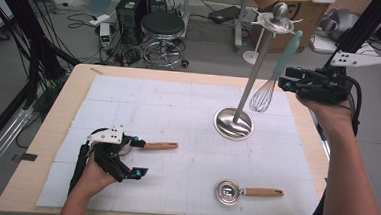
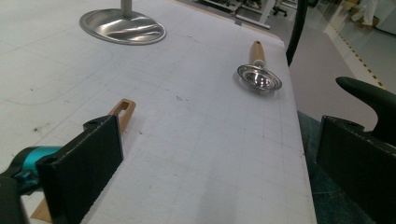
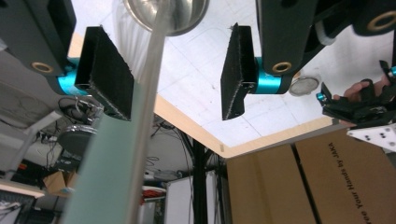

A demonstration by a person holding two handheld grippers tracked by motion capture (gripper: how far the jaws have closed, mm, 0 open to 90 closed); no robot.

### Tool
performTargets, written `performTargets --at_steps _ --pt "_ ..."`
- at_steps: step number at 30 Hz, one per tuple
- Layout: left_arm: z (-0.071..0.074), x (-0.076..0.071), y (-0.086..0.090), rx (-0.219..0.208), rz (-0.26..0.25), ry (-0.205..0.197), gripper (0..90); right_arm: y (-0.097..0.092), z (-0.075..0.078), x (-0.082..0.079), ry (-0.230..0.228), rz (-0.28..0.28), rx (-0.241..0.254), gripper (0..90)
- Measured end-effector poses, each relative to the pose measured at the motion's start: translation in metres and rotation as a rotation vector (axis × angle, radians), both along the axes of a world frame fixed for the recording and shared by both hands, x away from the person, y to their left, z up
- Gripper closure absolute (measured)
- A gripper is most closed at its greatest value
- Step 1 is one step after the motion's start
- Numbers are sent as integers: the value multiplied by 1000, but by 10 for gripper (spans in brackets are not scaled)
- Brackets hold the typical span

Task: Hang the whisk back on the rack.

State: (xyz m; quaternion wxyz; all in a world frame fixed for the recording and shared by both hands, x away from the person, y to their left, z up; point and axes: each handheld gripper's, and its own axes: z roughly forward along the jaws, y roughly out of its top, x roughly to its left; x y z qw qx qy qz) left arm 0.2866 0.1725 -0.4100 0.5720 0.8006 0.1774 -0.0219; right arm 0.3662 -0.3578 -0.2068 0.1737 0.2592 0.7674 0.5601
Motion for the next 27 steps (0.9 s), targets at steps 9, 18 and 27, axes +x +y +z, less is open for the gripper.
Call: performTargets --at_steps 9,18,27 --pt "0 0 -1 -3 1 4 18 12 -1 -10 -35 54 -12 391" --pt "0 0 -1 1 1 5 18 19 -16 -14 -25 83 -28 369" --pt "0 2 0 -6 1 1 18 23 -30 -17 -18 93 -34 339"
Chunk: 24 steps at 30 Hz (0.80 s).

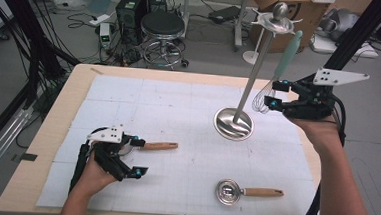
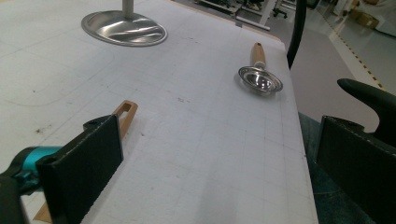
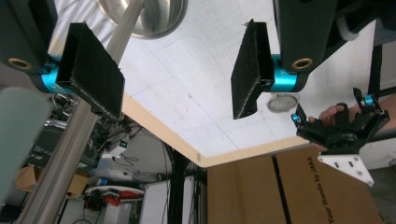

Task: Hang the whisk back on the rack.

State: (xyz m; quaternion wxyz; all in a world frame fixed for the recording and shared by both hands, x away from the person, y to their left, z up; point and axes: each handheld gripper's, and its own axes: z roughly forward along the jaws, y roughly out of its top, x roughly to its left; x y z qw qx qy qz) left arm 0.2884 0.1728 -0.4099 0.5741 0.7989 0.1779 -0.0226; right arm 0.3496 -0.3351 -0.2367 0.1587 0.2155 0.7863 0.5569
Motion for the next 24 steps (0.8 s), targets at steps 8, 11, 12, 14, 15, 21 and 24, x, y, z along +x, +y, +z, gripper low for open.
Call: performTargets --at_steps 8,11,12,14,15,21,24 --pt "1 0 0 -3 2 -2 18 5 -11 -4 -1 17 4 330" --pt "0 0 0 -6 5 0 18 6 -14 -5 1 20 5 330" --pt "0 0 0 -6 5 0 18 6 -15 -5 -1 22 5 330" --pt "1 0 0 -5 5 -2 18 8 -17 -6 2 25 5 330" --pt "1 0 0 -5 4 -2 18 8 -18 -6 4 28 2 330" --pt "2 0 1 -11 4 -6 18 13 -22 -9 2 41 -6 330" --pt "2 0 2 -11 4 -7 18 14 -25 -10 -1 46 -6 330"
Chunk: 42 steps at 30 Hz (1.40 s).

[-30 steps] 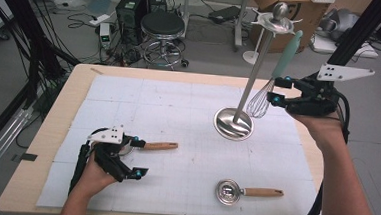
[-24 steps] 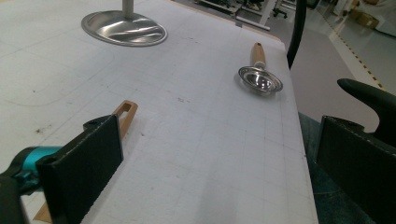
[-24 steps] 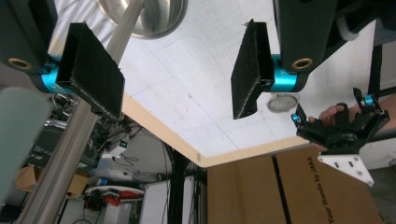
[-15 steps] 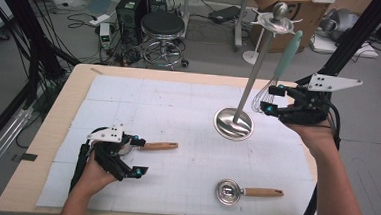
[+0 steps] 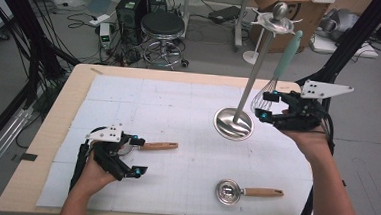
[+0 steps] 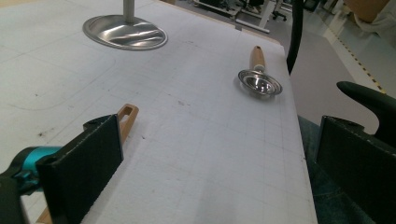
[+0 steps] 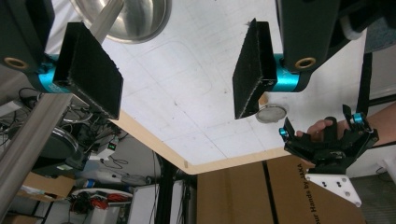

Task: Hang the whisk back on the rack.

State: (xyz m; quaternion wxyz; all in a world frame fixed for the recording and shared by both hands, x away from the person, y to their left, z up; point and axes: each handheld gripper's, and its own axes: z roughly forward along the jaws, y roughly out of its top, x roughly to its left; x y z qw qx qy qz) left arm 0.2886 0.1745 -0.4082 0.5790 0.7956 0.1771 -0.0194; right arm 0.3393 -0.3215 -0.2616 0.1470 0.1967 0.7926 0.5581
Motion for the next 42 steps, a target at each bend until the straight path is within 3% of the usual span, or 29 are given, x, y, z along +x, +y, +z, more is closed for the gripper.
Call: performTargets --at_steps 12,35,42 --pt "0 0 0 -2 2 4 18 1 -19 -6 20 18 5 302" --pt "1 1 -1 -10 0 8 18 -7 -89 -27 117 -2 39 230" --pt "1 1 -1 -11 0 8 18 -9 -101 -34 123 -5 50 208"
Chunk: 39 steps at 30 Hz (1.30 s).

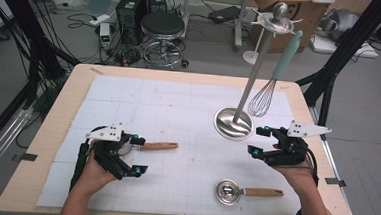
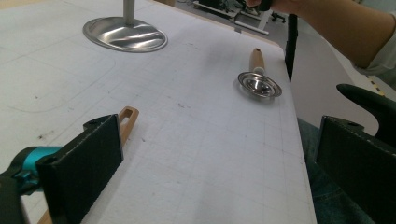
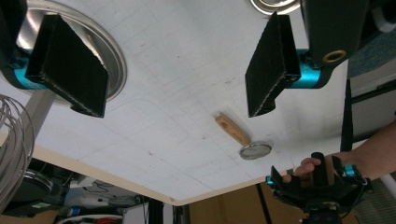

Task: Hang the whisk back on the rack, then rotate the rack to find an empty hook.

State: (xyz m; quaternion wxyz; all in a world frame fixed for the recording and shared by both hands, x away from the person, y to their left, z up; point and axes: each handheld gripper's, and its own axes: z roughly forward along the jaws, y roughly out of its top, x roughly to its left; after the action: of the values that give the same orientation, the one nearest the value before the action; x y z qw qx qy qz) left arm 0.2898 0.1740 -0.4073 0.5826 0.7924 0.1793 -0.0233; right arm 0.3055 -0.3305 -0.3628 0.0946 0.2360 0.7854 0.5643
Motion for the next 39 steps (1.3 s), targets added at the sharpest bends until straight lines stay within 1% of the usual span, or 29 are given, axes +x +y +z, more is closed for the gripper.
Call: performTargets --at_steps 2,4,7,10,11,13,16,18,23,29,33,39 --pt "0 0 -1 -1 1 -2 18 -1 -4 -4 -10 -1 1 206" --pt "0 0 -1 1 -3 -4 18 -2 -8 -8 -22 -9 -11 203" --pt "0 -1 -2 4 -5 0 18 -7 -17 -13 -26 -25 -1 201" --pt "-1 0 -3 7 -6 0 18 -9 -26 -17 -15 -39 -1 200" --pt "-1 0 -3 7 -7 1 18 -9 -28 -18 -7 -39 -7 200" --pt "-1 0 -3 4 -4 4 18 -8 -32 -19 -6 -37 -31 200" --pt "-1 0 -3 7 -2 4 18 -7 -37 -20 3 -35 -45 193" --pt "-1 1 -3 10 -1 1 18 -5 -38 -20 9 -37 -66 189" --pt "-1 0 -1 8 5 3 18 -2 -38 -21 2 -25 -62 187" --pt "-2 0 0 8 2 3 17 -1 -38 -20 5 -34 -62 185" --pt "-2 0 -1 11 5 0 18 0 -40 -20 16 -30 -80 179" --pt "-2 1 0 9 8 2 18 4 -40 -21 22 -20 -91 177"
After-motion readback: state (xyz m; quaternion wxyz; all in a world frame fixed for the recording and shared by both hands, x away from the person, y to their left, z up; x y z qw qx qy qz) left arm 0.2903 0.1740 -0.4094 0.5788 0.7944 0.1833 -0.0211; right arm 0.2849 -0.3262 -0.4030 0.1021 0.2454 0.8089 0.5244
